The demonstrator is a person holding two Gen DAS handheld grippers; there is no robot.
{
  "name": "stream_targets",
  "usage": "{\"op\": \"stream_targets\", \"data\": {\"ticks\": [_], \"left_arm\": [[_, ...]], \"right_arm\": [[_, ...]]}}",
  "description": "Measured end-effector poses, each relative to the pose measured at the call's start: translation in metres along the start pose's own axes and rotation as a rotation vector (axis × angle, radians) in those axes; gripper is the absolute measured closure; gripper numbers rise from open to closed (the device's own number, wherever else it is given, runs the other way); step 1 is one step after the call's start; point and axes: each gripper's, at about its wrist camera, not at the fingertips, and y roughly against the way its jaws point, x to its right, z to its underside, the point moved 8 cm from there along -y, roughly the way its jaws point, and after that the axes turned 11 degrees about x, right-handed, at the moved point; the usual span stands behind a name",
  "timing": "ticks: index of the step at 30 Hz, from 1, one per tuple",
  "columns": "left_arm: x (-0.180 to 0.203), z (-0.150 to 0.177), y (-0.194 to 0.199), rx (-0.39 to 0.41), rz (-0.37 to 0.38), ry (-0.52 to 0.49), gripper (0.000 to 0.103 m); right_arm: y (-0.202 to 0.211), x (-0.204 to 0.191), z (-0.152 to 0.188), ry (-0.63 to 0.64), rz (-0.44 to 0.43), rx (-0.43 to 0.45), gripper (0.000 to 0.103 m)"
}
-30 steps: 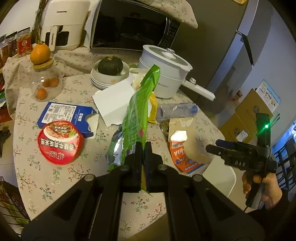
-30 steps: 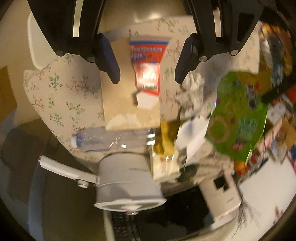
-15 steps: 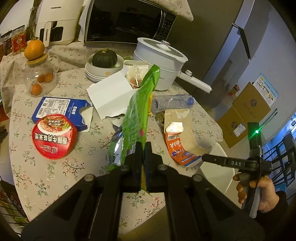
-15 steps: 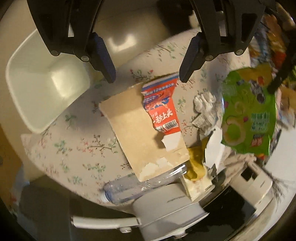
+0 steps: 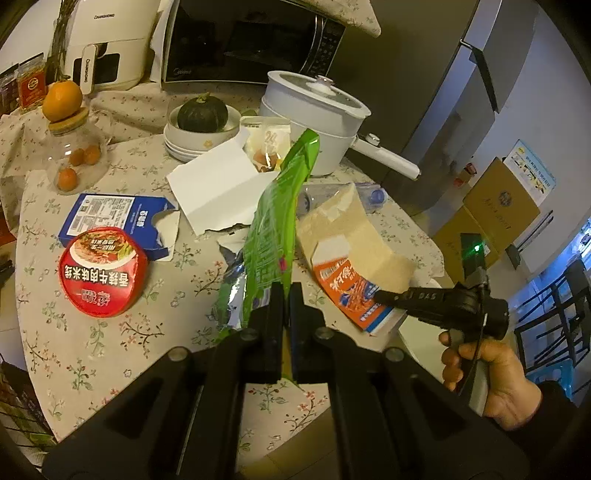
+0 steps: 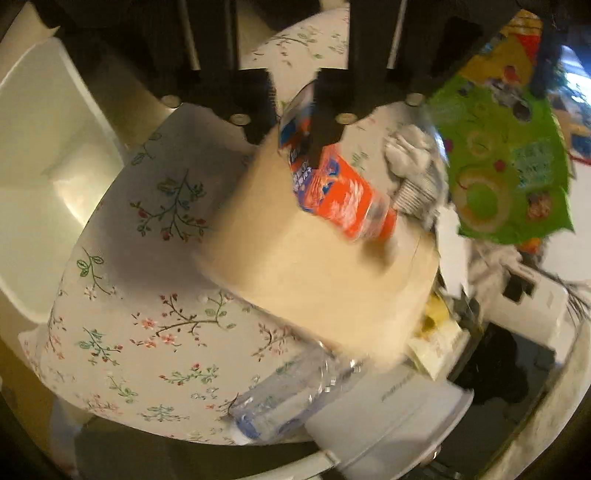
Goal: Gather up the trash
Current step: 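Carry the green bag and the milk carton in both tools over the white bin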
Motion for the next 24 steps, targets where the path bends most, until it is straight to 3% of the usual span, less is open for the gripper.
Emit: {"op": "stream_targets", "data": {"ticks": [6, 12, 18, 24], "left_arm": [[0.011, -0.003, 0.005, 0.014, 0.034, -0.010, 0.100], [0.038, -0.003, 0.003, 0.010, 0.091, -0.024, 0.100], [0.086, 0.002, -0.007, -0.019, 0.201, -0.040, 0.100], [0.146, 0.012, -0.021, -0.054, 0.299, -0.094, 0.100]], "right_arm": [[0.053, -0.010, -0.028, 0.128, -0.010, 0.149, 0.099], [0.106, 0.009, -0.047, 0.228, 0.055, 0.263, 0.099], [0.151, 0.052, -0.064, 0.296, 0.176, 0.356, 0.099], [0.171, 0.108, -0.065, 0.256, 0.248, 0.361, 0.099]]}}
